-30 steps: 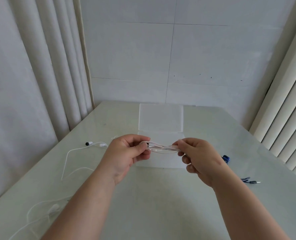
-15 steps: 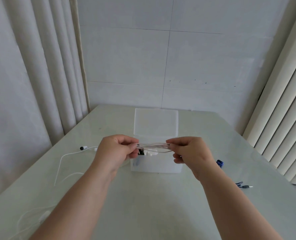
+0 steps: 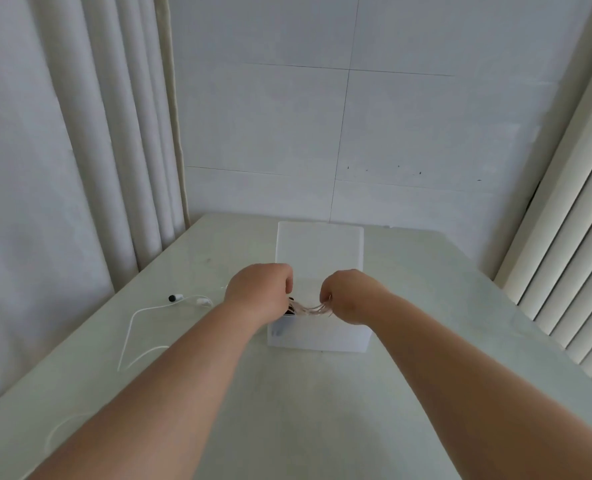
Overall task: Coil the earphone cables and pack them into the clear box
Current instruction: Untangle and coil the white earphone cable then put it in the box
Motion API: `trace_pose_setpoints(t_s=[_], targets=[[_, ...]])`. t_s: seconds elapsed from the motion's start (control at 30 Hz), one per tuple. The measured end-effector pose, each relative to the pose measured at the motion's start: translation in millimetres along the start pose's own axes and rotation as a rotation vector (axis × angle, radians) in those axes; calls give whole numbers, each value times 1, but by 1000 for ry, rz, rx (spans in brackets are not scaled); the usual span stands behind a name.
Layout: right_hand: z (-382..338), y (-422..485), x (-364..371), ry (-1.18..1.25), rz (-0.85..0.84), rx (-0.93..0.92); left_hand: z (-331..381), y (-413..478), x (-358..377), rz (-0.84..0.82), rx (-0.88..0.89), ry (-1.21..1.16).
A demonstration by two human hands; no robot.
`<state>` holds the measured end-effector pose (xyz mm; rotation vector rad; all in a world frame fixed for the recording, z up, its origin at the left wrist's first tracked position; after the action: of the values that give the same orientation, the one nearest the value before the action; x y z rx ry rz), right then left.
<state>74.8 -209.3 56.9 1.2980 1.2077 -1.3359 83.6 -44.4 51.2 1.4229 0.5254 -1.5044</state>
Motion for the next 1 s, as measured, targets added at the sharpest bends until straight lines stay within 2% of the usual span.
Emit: trace_pose_setpoints(t_s=[0.1, 0.23, 0.3, 0.5, 0.6, 0.83, 1.0], targets=[[-6, 2, 5, -131, -122, -35, 4, 3, -3, -91, 39, 27], [-6, -3, 3, -116, -120, -23, 2, 0, -7, -144, 72, -43], [-4, -8, -1, -44, -50, -10, 2, -5, -10, -109, 97, -116], [2, -36, -6, 398, 286, 24, -7, -28, -31, 102, 79, -281], [-9, -58, 2, 608, 350, -1, -9, -49, -39, 156, 73, -309], [-55, -88, 24, 760, 185, -24, -34, -100, -59, 146, 17, -322], [-95, -98, 41, 668, 19, -153, -60, -137, -67, -22, -67, -213]])
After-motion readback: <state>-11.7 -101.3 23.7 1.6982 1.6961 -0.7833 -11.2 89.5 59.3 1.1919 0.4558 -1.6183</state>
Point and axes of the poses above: each hand's wrist, its own y-axis towards the middle knuckle, its own x-axis out of the palm, z = x × y, the point moved 2 cm from there along y, towards the middle knuckle, and after that the axes turned 13 degrees about x, right-handed, at the moved point
